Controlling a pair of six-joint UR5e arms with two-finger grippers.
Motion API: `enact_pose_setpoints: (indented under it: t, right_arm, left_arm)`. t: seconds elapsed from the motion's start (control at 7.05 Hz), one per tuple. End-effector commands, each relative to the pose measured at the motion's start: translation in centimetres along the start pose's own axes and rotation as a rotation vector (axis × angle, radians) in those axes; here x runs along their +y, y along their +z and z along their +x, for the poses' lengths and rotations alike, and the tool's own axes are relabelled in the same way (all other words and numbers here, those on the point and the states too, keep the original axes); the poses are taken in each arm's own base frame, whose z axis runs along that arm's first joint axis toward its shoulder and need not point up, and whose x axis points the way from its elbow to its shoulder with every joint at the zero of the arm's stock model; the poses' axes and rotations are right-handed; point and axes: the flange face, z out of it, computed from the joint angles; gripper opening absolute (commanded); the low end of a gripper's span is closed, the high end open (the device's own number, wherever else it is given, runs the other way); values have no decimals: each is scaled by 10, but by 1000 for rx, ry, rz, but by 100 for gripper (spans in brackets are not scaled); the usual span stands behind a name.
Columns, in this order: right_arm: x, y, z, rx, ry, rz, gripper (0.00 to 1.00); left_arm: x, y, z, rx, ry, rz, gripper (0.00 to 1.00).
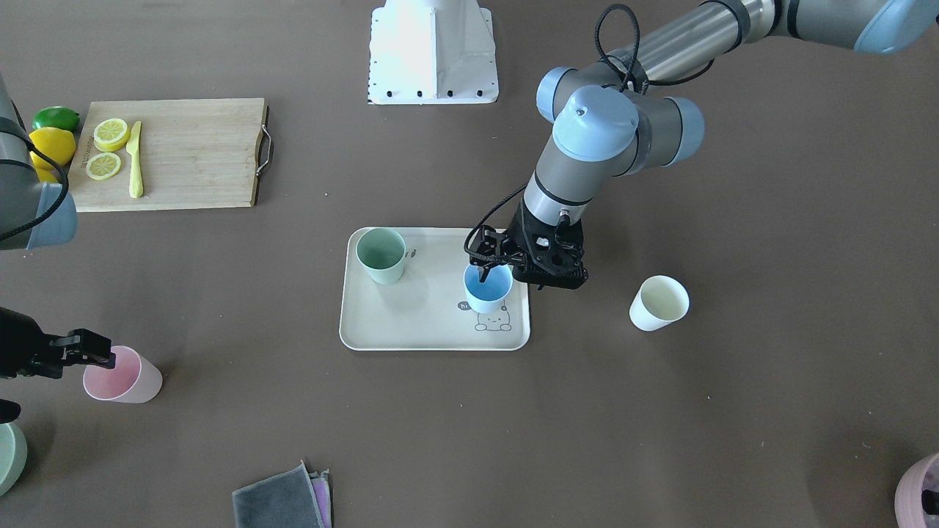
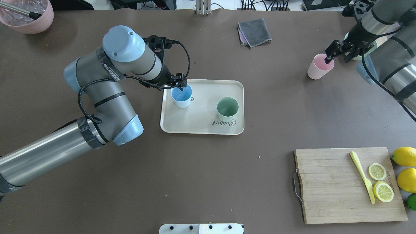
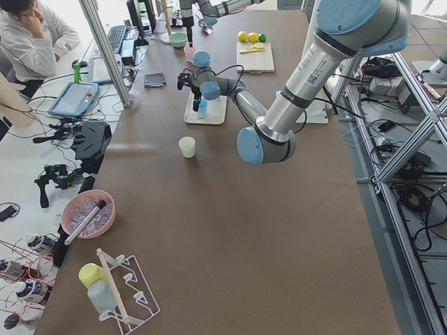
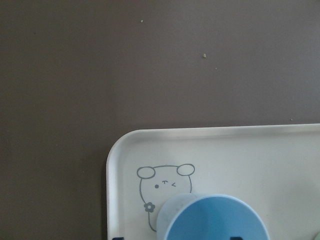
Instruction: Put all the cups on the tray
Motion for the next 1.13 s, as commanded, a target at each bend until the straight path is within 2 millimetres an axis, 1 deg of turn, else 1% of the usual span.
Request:
enact_pose_setpoints:
  t: [0.0, 0.14, 0.28, 0.43, 0.57, 0.71, 0.85, 0.99]
  right_arm:
    - [-8, 14, -3, 13, 8, -21, 60]
    - [-5, 20, -7, 13, 2, -30, 45]
    - [-3, 25, -11, 13, -3, -38, 22]
    - [-4, 24, -12, 12, 1, -36, 0]
    - [-6, 17, -25, 1, 8, -24, 0]
    - [-13, 1, -59, -23, 40, 3, 0]
    - [-8, -10, -109, -59, 36, 25, 0]
    - [-4, -16, -152, -89, 68, 31, 0]
  left_arm:
    - [-3, -63, -71, 49, -33, -23, 97]
    - [-10, -89, -105, 68, -21, -36, 97]
    - [-21, -94, -137, 40, 16, -26, 97]
    - [-39, -91, -188, -19, 90, -21, 97]
    - [-45, -75, -227, -69, 149, -45, 97]
    - [-45, -54, -246, -95, 135, -74, 97]
    - [-38, -42, -243, -92, 139, -91, 97]
    - [-27, -34, -252, -101, 137, -108, 96]
